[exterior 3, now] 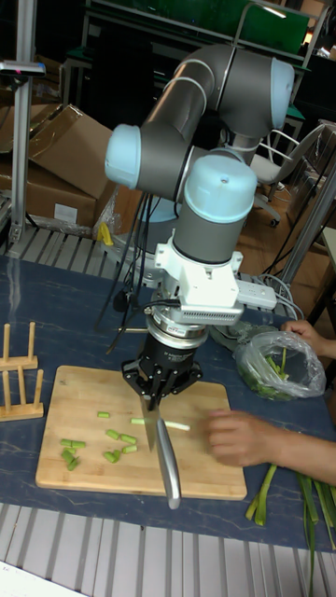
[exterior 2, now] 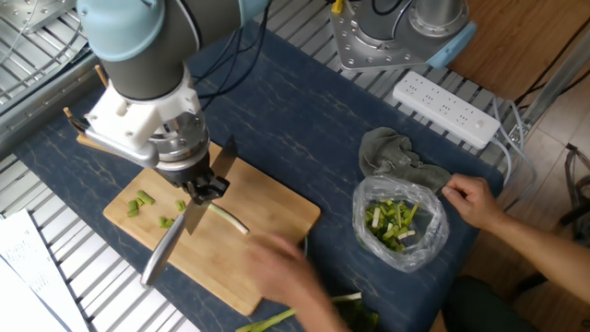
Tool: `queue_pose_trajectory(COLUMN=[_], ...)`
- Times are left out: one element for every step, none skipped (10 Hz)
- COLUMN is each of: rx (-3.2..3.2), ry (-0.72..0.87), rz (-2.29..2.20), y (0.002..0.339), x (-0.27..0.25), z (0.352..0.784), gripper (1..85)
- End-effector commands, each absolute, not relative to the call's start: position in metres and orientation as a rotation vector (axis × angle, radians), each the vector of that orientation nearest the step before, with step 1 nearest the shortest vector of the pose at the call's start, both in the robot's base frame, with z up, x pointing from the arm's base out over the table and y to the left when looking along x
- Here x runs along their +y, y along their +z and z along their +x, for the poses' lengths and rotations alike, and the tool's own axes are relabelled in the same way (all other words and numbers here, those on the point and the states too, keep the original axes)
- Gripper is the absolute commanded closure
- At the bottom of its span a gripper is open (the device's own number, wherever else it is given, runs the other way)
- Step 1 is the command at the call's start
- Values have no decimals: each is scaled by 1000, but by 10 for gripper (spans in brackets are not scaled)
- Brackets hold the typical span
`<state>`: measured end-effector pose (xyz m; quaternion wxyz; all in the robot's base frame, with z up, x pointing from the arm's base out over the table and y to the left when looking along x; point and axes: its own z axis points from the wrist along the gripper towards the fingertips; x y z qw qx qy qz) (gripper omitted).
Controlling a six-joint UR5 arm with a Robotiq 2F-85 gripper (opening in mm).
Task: Chop the scallions
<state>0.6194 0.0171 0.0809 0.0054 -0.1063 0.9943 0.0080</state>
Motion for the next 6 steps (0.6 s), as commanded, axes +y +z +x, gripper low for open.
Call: queue_pose_trajectory(rx=[3101,3102,3102,3102,3098,3092], ry=[40,29,26,29,28,39], rz=[-306,-307,-304,-307,-311,-310], y=[72,73,76,76,74,73], x=[21,19,18,17,16,17], z=[614,612,611,610,611,613], gripper=[840,840,840,840,840,840])
